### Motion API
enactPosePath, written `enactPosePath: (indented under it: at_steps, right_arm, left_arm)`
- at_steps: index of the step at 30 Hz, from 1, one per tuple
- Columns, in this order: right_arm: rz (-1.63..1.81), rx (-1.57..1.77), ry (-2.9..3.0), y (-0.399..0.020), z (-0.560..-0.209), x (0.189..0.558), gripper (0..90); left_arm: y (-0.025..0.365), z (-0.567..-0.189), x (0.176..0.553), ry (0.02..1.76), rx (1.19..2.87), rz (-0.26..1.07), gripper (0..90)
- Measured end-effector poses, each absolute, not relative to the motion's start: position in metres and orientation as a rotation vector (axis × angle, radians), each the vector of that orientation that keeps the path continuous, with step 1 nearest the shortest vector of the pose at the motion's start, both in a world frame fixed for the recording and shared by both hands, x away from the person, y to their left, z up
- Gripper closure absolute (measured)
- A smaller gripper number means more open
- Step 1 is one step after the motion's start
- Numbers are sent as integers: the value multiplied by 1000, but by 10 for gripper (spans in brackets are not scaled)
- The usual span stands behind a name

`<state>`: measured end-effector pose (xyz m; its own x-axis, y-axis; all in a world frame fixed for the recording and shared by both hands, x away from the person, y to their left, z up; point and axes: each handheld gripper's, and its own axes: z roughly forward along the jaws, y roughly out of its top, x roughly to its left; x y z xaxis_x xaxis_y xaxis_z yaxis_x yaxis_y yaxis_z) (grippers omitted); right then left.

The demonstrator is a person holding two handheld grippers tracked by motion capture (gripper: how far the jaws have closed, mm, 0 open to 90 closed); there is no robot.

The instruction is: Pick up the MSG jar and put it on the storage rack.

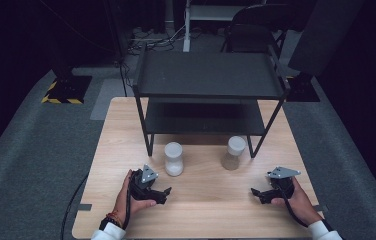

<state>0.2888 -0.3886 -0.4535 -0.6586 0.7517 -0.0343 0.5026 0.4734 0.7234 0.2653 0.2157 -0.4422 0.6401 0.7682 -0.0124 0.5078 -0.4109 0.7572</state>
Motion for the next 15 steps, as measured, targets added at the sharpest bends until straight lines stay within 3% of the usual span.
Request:
enactPosePath:
  at_steps: [15]
  right_arm:
    - [997, 1057, 2377, -389, -454, 289, 0]
  left_arm:
    - [210, -427, 273, 987, 2043, 425, 17]
